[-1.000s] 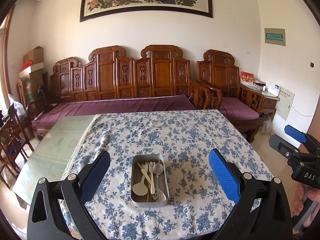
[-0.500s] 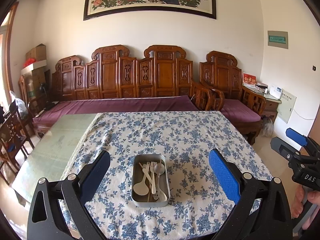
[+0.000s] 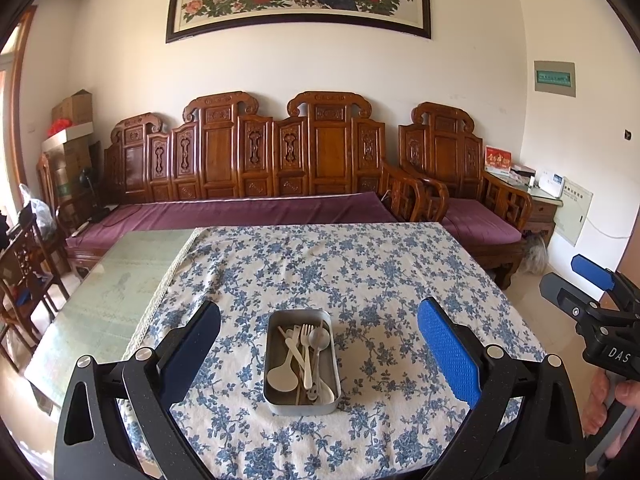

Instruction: Organize utensils

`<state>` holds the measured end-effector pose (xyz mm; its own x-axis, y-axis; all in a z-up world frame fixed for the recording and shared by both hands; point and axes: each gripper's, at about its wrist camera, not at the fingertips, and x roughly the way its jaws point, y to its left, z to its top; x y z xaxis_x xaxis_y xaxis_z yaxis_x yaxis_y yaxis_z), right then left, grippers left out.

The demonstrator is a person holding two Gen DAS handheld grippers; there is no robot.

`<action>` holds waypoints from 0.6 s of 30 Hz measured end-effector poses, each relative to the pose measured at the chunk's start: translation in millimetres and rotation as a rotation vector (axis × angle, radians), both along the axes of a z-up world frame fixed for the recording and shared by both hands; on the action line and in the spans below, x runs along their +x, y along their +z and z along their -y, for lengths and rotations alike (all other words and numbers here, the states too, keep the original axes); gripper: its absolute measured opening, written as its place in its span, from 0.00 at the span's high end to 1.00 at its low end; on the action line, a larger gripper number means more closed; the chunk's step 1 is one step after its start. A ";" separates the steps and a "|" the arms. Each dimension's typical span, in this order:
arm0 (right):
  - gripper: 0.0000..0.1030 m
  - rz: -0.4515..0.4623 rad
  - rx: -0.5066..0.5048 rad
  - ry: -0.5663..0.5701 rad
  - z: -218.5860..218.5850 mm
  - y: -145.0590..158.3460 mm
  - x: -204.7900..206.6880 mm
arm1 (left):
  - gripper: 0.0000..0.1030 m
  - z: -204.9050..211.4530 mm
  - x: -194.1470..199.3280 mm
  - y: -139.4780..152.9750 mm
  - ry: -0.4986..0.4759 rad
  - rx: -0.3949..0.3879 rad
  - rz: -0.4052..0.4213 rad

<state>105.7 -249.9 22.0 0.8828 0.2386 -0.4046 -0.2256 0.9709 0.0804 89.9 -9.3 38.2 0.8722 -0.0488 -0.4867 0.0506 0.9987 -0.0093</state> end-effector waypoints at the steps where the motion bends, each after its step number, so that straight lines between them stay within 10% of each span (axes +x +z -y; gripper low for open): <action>1: 0.02 0.000 0.000 -0.001 -0.3 -0.2 -0.1 | 0.08 0.2 0.0 0.0 0.001 0.001 0.001; 18: 0.02 -0.003 -0.002 -0.003 3.8 -3.6 4.3 | 0.08 1.2 -0.2 0.1 0.001 0.001 0.000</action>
